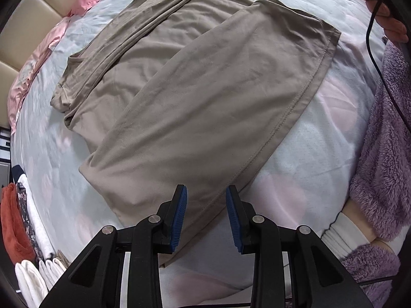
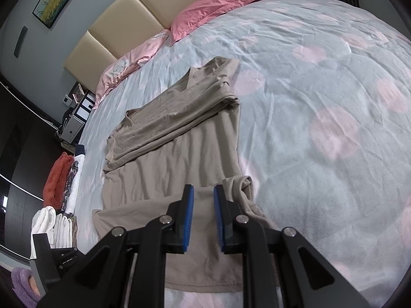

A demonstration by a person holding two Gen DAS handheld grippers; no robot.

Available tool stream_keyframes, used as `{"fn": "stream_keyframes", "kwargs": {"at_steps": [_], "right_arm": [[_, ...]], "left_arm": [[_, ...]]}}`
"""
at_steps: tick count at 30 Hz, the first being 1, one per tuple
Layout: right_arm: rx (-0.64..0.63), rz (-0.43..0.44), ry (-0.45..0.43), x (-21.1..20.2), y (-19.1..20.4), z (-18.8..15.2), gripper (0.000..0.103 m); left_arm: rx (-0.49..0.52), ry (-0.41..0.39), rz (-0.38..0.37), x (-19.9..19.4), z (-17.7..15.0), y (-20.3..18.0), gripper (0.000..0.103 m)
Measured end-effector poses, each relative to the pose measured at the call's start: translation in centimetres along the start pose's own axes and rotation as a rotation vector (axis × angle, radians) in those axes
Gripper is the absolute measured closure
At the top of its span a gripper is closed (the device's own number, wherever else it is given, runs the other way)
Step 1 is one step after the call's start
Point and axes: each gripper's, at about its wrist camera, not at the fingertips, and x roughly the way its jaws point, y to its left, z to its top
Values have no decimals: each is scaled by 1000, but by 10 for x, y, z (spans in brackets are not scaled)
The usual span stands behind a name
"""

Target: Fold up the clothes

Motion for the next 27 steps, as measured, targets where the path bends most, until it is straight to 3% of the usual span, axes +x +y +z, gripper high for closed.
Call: {"fn": "stream_keyframes", "kwargs": {"at_steps": [7,10,15,18,22,27], "right_arm": [[7,15,10,2,1,0,87],[25,28,17,3,-2,0,87],[28,32,26,4,-2,0,87],[20,31,33,6,1,-1,87],[8,24,45,8,3,-2,87],[-19,11,75,14,7,-5,87]], "left_arm": [[50,48,-28,11,-3,-13,67],[89,75,3,19,-4,-22,53],[146,96,63,28,-7,-32,49],[123,77,72,26,-8,-30,48],[83,44,71,22,-10,-26,64],[33,3,69,16,-12,-22,90]]}}
